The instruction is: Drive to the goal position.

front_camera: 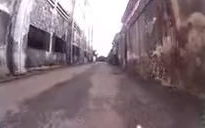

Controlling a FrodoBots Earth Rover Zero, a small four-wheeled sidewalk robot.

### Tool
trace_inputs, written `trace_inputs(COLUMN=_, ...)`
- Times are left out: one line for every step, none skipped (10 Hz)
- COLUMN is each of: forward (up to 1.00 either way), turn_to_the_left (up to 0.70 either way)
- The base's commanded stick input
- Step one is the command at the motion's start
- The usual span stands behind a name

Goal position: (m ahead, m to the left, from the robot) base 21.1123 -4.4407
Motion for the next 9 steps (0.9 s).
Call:
trace_inputs(forward=0.7, turn_to_the_left=0.0)
trace_inputs(forward=0.7, turn_to_the_left=0.0)
trace_inputs(forward=0.7, turn_to_the_left=0.0)
trace_inputs(forward=0.7, turn_to_the_left=0.0)
trace_inputs(forward=0.7, turn_to_the_left=0.0)
trace_inputs(forward=0.7, turn_to_the_left=0.0)
trace_inputs(forward=0.7, turn_to_the_left=0.0)
trace_inputs(forward=0.7, turn_to_the_left=0.0)
trace_inputs(forward=0.7, turn_to_the_left=0.0)
